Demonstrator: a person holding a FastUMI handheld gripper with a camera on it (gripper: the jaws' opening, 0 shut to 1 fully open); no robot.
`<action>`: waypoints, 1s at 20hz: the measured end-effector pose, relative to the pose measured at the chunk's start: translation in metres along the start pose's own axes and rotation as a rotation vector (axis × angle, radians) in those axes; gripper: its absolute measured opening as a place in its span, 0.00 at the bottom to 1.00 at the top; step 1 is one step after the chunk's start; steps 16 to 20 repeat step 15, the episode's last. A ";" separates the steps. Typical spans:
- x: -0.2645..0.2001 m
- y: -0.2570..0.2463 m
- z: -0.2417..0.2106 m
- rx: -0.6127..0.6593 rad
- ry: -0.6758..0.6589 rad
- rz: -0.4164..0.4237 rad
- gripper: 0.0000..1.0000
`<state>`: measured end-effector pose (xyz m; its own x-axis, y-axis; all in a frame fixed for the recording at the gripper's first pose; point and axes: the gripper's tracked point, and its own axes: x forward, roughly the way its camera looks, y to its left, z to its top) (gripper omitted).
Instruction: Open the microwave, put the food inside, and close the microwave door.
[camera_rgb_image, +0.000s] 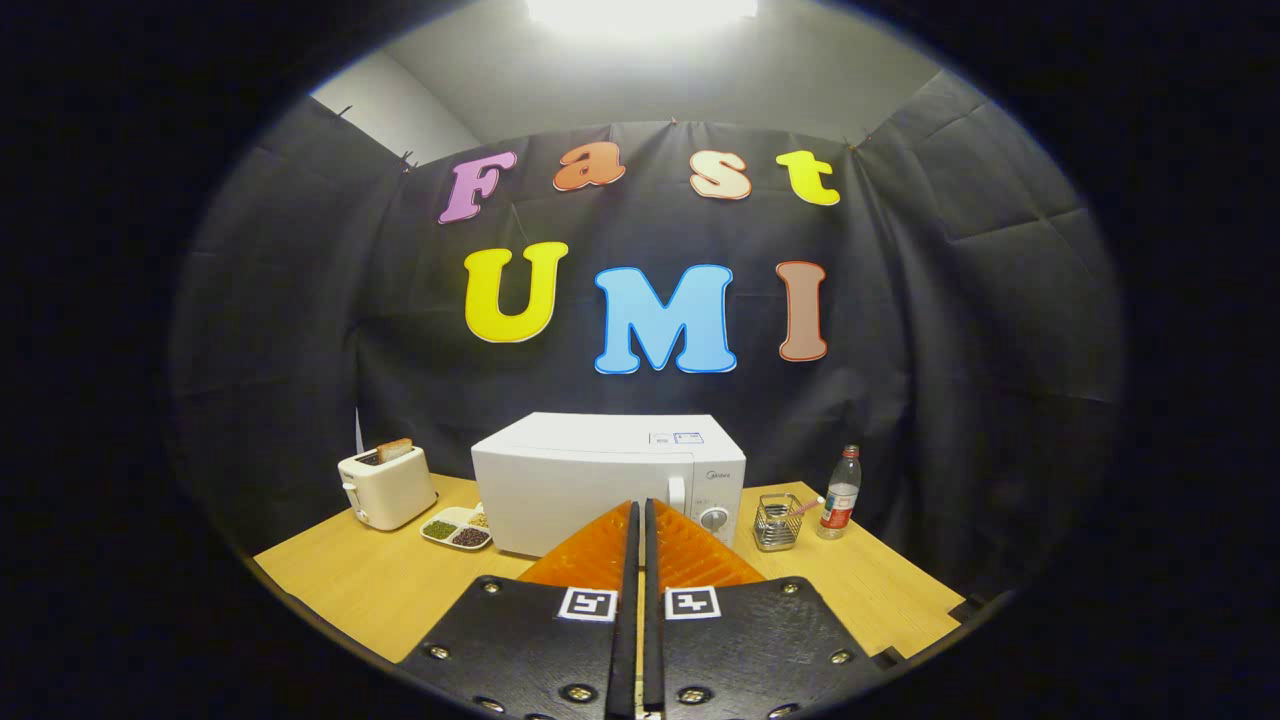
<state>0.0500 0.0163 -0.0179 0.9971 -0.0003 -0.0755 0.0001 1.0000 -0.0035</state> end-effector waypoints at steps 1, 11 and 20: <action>-0.005 -0.001 0.002 -0.001 -0.009 -0.006 0.03; -0.037 0.017 0.009 0.041 -0.027 0.025 0.96; -0.046 0.023 0.014 0.023 -0.042 0.032 0.96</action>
